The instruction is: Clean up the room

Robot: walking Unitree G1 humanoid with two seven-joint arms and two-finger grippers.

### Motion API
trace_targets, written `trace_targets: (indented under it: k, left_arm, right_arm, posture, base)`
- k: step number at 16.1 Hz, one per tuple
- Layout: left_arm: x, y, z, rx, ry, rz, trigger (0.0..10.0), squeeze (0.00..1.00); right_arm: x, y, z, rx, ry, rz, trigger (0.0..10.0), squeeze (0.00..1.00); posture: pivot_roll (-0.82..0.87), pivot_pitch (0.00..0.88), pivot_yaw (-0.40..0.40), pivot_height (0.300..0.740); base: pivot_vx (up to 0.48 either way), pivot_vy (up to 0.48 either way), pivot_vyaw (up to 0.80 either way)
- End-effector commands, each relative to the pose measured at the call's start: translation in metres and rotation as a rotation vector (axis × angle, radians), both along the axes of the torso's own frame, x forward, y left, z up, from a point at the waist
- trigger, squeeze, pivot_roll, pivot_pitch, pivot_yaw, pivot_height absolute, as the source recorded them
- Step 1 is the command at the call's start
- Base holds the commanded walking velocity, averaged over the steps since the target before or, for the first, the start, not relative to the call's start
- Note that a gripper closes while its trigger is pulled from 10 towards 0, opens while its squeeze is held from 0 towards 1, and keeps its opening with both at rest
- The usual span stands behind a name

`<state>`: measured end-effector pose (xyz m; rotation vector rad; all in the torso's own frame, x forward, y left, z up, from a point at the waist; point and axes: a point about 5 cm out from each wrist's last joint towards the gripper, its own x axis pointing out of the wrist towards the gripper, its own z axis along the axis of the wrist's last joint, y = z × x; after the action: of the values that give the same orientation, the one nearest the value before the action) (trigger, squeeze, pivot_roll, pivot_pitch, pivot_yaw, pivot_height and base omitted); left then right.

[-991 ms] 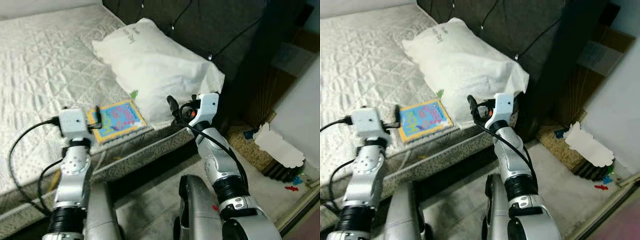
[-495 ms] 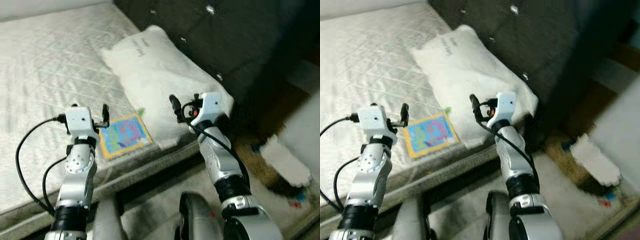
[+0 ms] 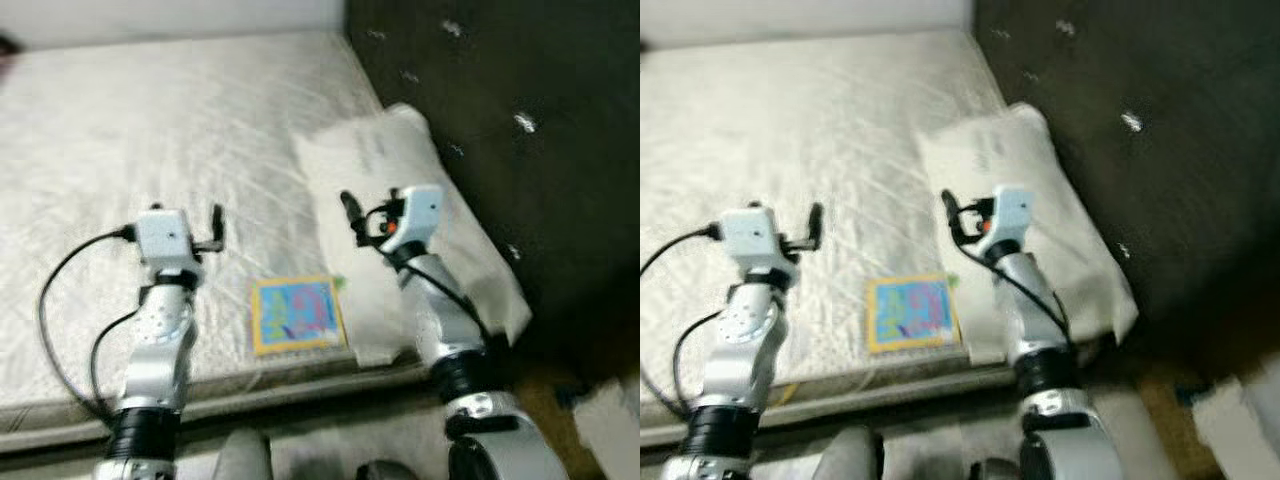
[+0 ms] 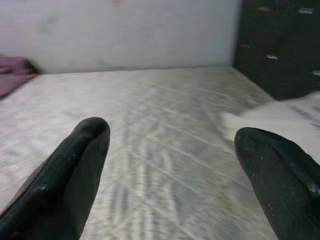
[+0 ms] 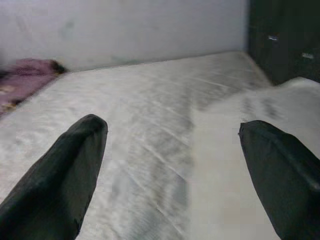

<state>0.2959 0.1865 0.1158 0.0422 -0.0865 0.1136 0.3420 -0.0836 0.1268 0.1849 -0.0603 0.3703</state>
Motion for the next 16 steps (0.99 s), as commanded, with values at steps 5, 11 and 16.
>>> trace_targets:
  k: [5, 11, 16]
  left_arm:
    - [0.0033, -0.0108, 0.0021, -0.014, 0.004, -0.041, 10.0, 0.0]
    - [0.0033, -0.0104, -0.0028, -0.064, 0.029, -0.036, 10.0, 0.0]
    - [0.0037, -0.0097, -0.0043, -0.087, 0.037, -0.029, 10.0, 0.0]
  right_arm:
    - [-0.0007, -0.0127, -0.0037, -0.015, 0.005, -0.031, 10.0, 0.0]
    - [-0.0012, -0.0144, -0.007, -0.038, 0.015, -0.041, 10.0, 0.0]
    - [-0.0014, -0.0147, -0.0073, -0.042, 0.016, -0.039, 10.0, 0.0]
  posture:
    - [-0.04, 0.0, -0.009, 0.74]
    - [-0.05, 0.0, -0.014, 0.74]
    - [-0.05, 0.0, -0.016, 0.74]
  base:
    - [0.0, 0.0, 0.0]
    - [0.0, 0.08, 0.0]
    - [0.0, 0.48, 0.0]
